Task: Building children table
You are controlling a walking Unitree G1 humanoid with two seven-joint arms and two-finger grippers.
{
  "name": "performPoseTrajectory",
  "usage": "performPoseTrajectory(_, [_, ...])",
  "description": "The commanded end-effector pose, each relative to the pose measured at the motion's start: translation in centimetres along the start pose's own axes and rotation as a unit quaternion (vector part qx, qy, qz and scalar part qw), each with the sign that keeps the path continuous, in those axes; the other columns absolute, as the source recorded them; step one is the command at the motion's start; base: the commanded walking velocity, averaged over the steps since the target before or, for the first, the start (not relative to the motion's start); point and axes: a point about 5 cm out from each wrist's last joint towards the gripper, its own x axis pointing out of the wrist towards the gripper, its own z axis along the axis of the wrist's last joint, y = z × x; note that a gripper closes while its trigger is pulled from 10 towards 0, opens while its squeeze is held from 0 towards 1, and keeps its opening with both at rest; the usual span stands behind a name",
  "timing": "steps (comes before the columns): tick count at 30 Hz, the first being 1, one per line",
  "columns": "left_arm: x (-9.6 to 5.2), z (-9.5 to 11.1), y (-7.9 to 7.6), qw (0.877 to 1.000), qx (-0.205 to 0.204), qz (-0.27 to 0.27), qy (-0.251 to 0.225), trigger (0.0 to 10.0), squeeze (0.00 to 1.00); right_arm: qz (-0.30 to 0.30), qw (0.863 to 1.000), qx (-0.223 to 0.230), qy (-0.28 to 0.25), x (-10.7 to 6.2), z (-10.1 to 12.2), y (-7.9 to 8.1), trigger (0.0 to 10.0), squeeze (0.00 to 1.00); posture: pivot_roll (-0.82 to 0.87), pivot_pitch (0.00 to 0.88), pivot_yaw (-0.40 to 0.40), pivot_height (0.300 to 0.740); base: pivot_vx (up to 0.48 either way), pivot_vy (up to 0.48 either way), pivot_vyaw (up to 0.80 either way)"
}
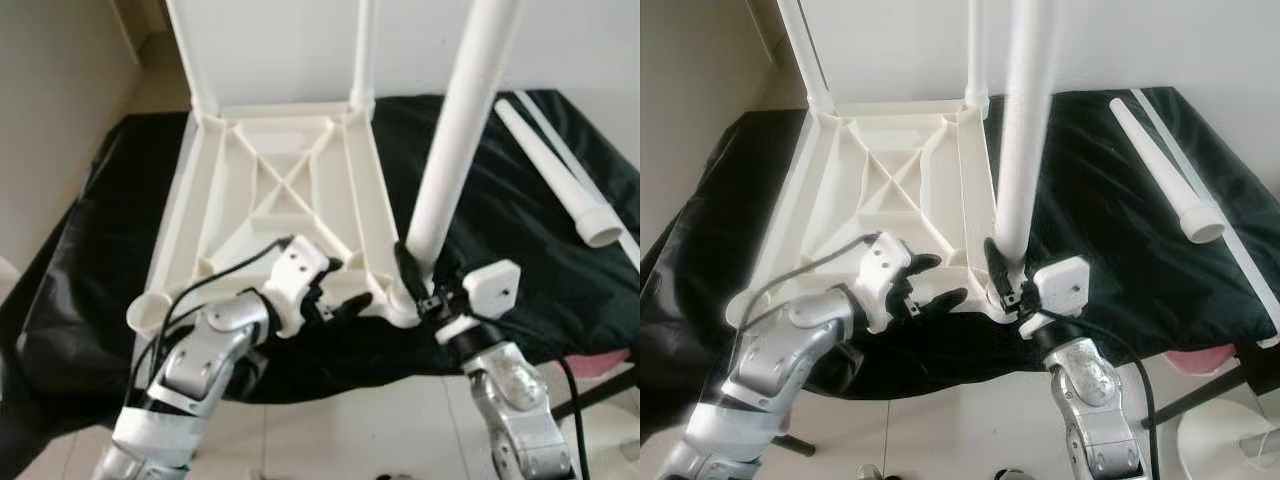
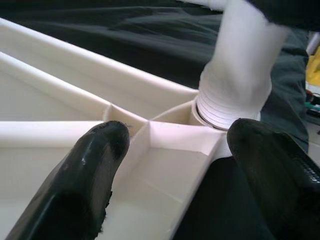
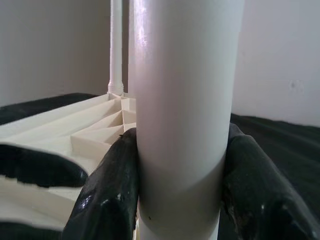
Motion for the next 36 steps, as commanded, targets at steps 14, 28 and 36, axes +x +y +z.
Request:
performPoseTrajectory(14, [-0.8, 0.5, 0.3, 1.0, 0.007, -0.009, 0.008, 10.0, 0.0, 0.05, 0.998, -0.006, 0.028, -1.7, -2.4, 1.8, 10.0, 0.0, -0.05, 0.129, 0.068, 0.74, 0.0, 0.0, 0.0])
performPoseTrajectory(28, [-0.8, 0.6, 0.4, 1.0, 0.009, -0.012, 0.01, 10.0, 0.0, 0.001, 0.997, 0.049, 0.065, -2.0, -3.8, 0.7, 10.0, 0.0, -0.05, 0.131, 0.075, 0.74, 0.0, 0.0, 0.0])
performPoseTrajectory(36, [-0.8, 0.6, 0.4, 1.0, 0.009, -0.013, 0.012, 10.0, 0.0, -0.01, 0.995, 0.068, 0.079, -1.8, -4.1, 0.3, 10.0, 0.0, -0.05, 0.13, 0.074, 0.74, 0.0, 0.0, 0.0])
